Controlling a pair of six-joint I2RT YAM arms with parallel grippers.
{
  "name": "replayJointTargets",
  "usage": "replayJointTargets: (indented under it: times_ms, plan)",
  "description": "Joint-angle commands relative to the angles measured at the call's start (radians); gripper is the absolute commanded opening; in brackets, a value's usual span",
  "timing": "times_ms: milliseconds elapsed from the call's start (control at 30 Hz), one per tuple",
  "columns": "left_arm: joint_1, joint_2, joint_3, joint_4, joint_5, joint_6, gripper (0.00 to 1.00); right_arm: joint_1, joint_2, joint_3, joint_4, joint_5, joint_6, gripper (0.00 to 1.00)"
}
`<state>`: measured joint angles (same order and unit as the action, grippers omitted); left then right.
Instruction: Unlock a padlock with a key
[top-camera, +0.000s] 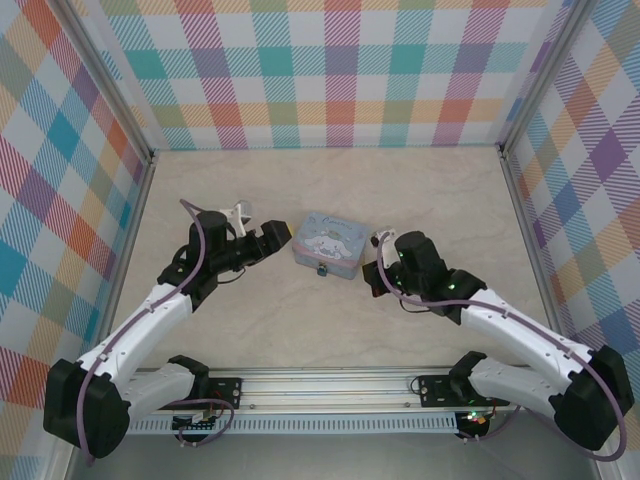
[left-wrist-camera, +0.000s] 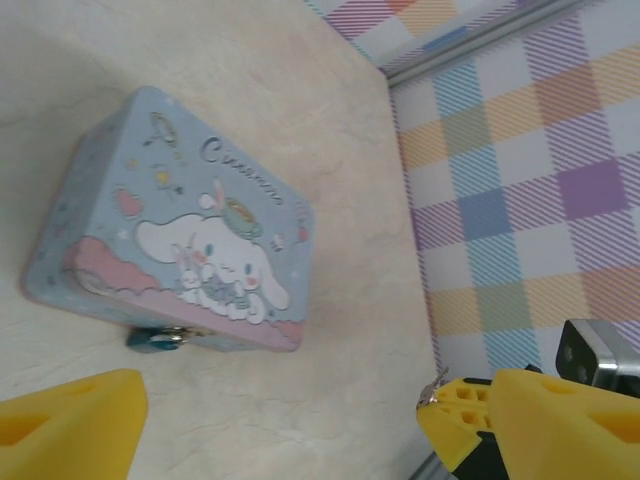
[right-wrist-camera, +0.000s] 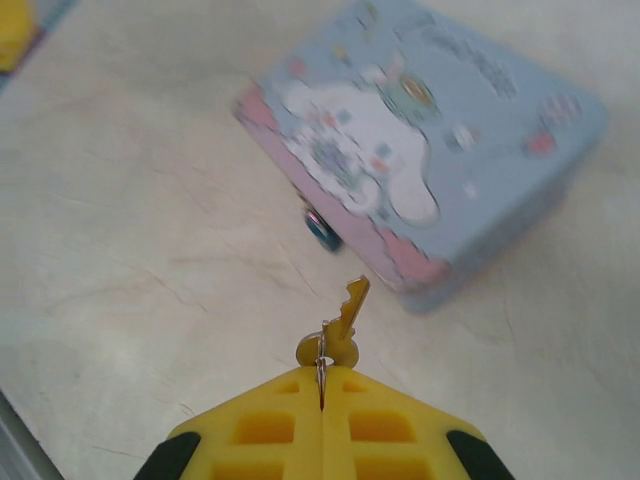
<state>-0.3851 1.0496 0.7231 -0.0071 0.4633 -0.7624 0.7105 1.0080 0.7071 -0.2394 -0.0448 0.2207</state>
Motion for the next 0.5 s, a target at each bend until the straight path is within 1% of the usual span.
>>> replayJointTargets:
  times_ms: [0,167,200,333,400,467]
  plan:
    - [-0.024,0.020,0.011,0.126,0.083,-0.112,0.83,0.009,-0.008,0.036,0.106,-0.097,-0.165,0.00]
    - [-0.071,0.062,0.053,0.171,0.104,-0.135,0.70,0.044,0.053,0.129,0.060,-0.130,-0.294,0.00]
    - [-0.076,0.069,0.061,0.176,0.106,-0.134,0.68,0.057,0.068,0.147,0.047,-0.124,-0.311,0.00]
    - [-0.098,0.100,0.082,0.194,0.119,-0.133,0.61,0.119,0.135,0.230,-0.043,-0.052,-0.457,0.00]
    - [-0.109,0.107,0.085,0.207,0.124,-0.134,0.57,0.131,0.160,0.262,-0.079,-0.024,-0.491,0.00]
    - [-0.121,0.110,0.085,0.214,0.123,-0.133,0.53,0.132,0.168,0.272,-0.078,-0.022,-0.501,0.00]
